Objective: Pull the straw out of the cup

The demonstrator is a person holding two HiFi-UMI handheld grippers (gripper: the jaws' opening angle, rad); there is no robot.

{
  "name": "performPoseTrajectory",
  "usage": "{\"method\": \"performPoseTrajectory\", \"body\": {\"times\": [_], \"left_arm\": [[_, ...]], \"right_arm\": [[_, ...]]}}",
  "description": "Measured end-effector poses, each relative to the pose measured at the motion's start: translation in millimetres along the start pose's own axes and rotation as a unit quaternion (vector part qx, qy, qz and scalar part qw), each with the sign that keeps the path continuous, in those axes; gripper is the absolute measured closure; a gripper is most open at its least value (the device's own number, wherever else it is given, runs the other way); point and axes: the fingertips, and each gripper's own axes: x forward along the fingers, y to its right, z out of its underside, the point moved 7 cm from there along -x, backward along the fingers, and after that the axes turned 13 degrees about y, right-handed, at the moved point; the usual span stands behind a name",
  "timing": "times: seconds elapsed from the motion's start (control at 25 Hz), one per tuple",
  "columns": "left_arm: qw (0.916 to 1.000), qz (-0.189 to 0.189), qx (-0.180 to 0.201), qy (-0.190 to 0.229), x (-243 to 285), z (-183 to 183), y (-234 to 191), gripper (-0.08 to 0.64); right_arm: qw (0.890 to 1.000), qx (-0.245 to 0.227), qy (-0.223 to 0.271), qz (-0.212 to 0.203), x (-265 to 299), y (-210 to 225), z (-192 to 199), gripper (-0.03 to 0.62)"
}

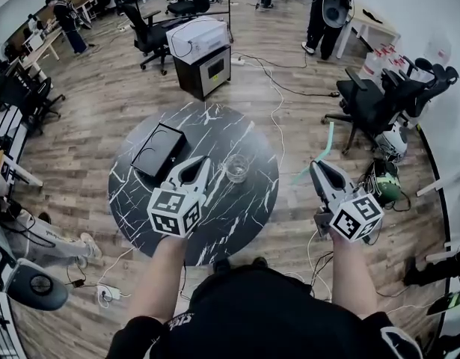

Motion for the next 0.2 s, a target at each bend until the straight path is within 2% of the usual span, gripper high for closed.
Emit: {"method": "performPoseTrajectory", "body": {"times": [0.2], "left_arm": [[1.0, -0.001, 0.002, -0.001, -0.5, 0.8, -1.8, 0.549]], "right_arm": [[1.0, -0.003, -0.003, -0.004, 4.6, -2.5, 0.5, 0.566]]}}
